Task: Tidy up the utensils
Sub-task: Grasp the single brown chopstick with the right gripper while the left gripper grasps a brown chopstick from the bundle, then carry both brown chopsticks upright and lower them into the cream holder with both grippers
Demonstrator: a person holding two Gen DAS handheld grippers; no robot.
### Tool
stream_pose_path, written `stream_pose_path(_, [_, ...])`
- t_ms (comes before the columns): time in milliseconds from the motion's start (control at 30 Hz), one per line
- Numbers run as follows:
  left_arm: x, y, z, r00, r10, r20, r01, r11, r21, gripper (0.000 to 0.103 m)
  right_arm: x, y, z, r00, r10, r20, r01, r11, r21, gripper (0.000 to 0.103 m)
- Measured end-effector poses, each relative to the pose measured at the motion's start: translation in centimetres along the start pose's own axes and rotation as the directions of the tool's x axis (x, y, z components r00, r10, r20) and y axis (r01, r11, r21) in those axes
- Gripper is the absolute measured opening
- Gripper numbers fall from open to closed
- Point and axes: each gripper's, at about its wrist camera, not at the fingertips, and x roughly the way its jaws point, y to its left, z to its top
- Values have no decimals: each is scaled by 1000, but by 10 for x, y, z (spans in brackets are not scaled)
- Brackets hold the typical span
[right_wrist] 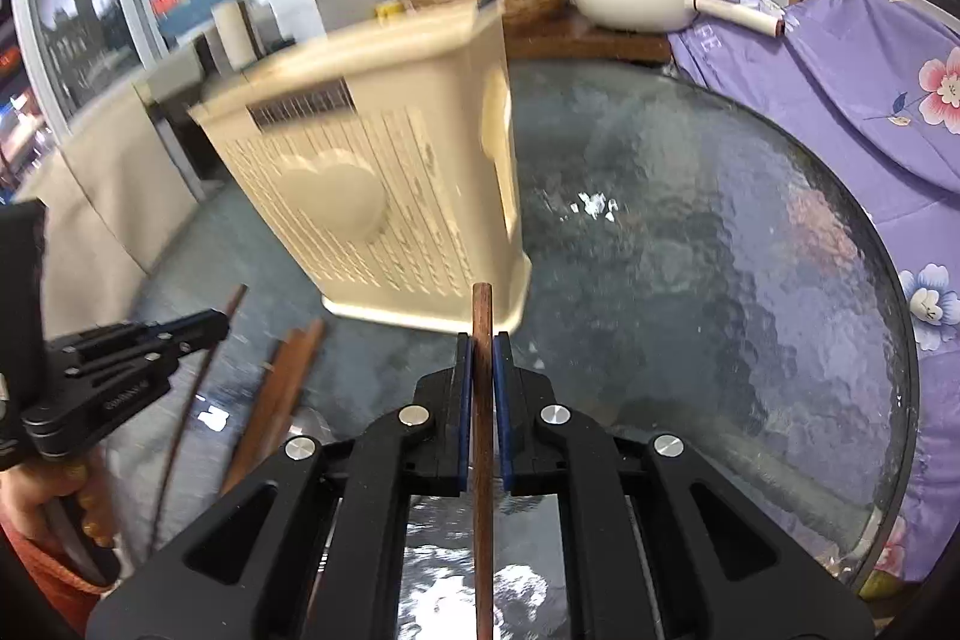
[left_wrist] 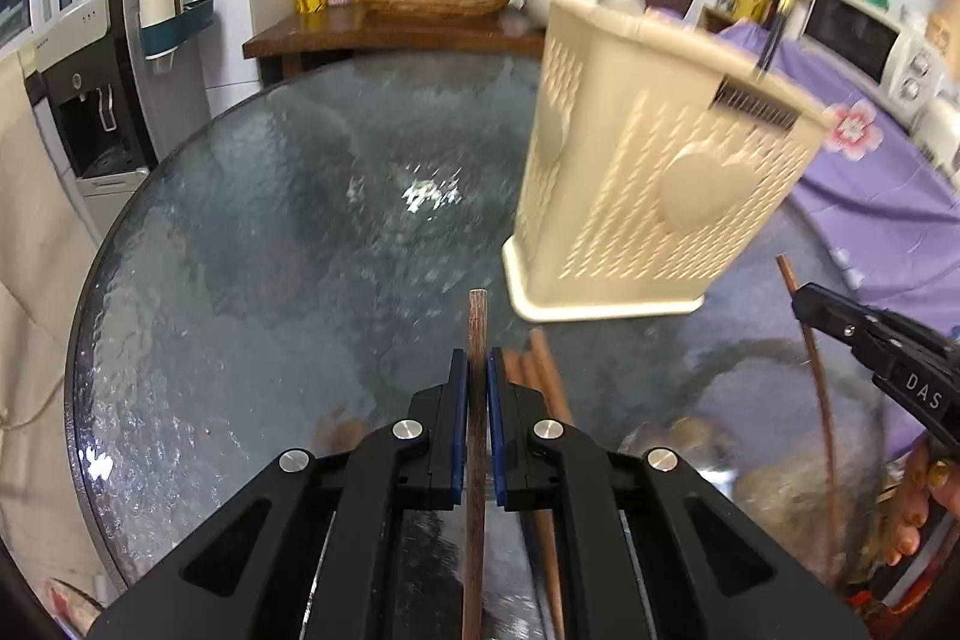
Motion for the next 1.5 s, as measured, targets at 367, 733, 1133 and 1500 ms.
stream_pose_path(367, [-78, -14, 21, 984, -97, 150, 92, 995, 37, 6, -89, 10, 28, 979, 151, 134, -145, 988, -56, 8])
stream_pose_path(733, [-129, -15, 20, 969, -124, 213, 103, 989, 110, 6, -141, 18, 29, 967, 201, 156, -183, 975, -123, 7])
stream_pose_path(1133, [-142, -13, 29, 963, -120, 241, 94, 988, 119, 6, -152, 33, 41, 964, 199, 177, -167, 969, -181, 8])
stream_pose_path(1500, [-149, -14, 43, 958, -125, 257, 92, 986, 137, 6, -147, 46, 60, 970, 186, 160, -149, 964, -219, 7])
